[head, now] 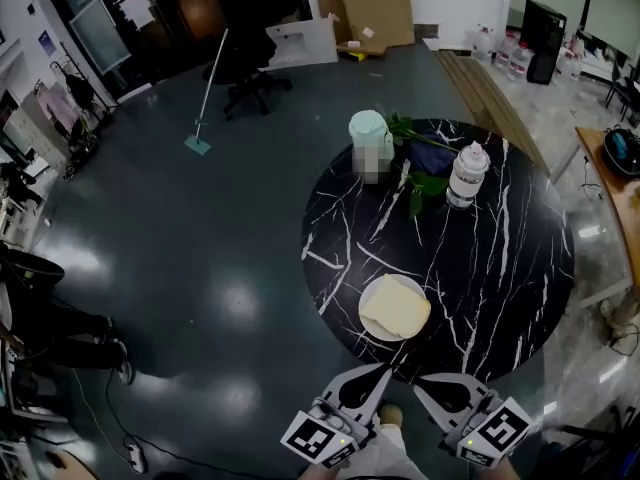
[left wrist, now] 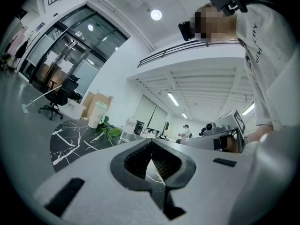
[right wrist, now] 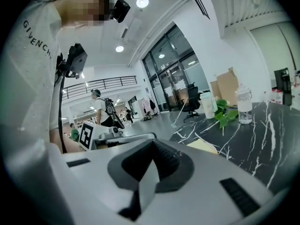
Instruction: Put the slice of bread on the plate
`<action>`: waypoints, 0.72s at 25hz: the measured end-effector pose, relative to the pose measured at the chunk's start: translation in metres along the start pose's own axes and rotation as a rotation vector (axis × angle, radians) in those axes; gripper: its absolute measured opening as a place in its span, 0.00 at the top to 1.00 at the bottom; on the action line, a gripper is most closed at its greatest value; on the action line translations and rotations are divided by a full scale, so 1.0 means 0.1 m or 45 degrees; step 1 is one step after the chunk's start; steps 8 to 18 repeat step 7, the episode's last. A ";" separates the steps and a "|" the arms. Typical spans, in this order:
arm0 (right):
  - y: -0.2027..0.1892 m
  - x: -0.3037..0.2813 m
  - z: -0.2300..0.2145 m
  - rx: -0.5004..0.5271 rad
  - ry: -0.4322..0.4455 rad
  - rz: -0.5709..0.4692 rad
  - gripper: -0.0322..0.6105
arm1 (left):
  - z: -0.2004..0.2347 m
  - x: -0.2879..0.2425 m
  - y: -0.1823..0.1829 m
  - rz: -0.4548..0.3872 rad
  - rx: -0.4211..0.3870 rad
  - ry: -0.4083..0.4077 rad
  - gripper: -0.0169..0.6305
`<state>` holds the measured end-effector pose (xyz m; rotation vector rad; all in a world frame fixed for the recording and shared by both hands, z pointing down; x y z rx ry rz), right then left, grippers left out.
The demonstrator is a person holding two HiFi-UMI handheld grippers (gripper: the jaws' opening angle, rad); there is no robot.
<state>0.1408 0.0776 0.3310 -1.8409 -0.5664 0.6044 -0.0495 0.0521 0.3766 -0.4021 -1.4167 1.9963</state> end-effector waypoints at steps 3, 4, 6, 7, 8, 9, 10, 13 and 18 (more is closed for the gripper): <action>0.07 0.10 0.08 -0.004 0.003 -0.005 0.93 | -0.15 0.04 0.08 0.022 0.007 -0.025 0.96; 0.10 0.13 0.10 -0.005 0.005 -0.007 0.94 | -0.18 0.05 0.11 0.028 0.004 -0.029 0.96; 0.16 0.17 0.14 -0.004 0.008 -0.019 0.94 | -0.23 0.05 0.18 0.031 -0.006 -0.031 0.96; 0.20 0.18 0.15 -0.003 0.010 -0.027 0.93 | -0.24 0.05 0.22 0.030 -0.011 -0.031 0.96; 0.20 0.18 0.15 -0.003 0.010 -0.027 0.93 | -0.24 0.05 0.22 0.030 -0.011 -0.031 0.96; 0.20 0.18 0.15 -0.003 0.010 -0.027 0.93 | -0.24 0.05 0.22 0.030 -0.011 -0.031 0.96; 0.20 0.18 0.15 -0.003 0.010 -0.027 0.93 | -0.24 0.05 0.22 0.030 -0.011 -0.031 0.96; 0.20 0.18 0.15 -0.003 0.010 -0.027 0.93 | -0.24 0.05 0.22 0.030 -0.011 -0.031 0.96; 0.20 0.18 0.15 -0.003 0.010 -0.027 0.93 | -0.24 0.05 0.22 0.030 -0.011 -0.031 0.96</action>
Point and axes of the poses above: the fingertips, and each gripper's own axes: x backward along the fingers, z to its left, y out of its top, the point moved 10 cm from there along x, backward along the fingers, and after that the axes turned 8 degrees about -z, right-handed, at the moved point
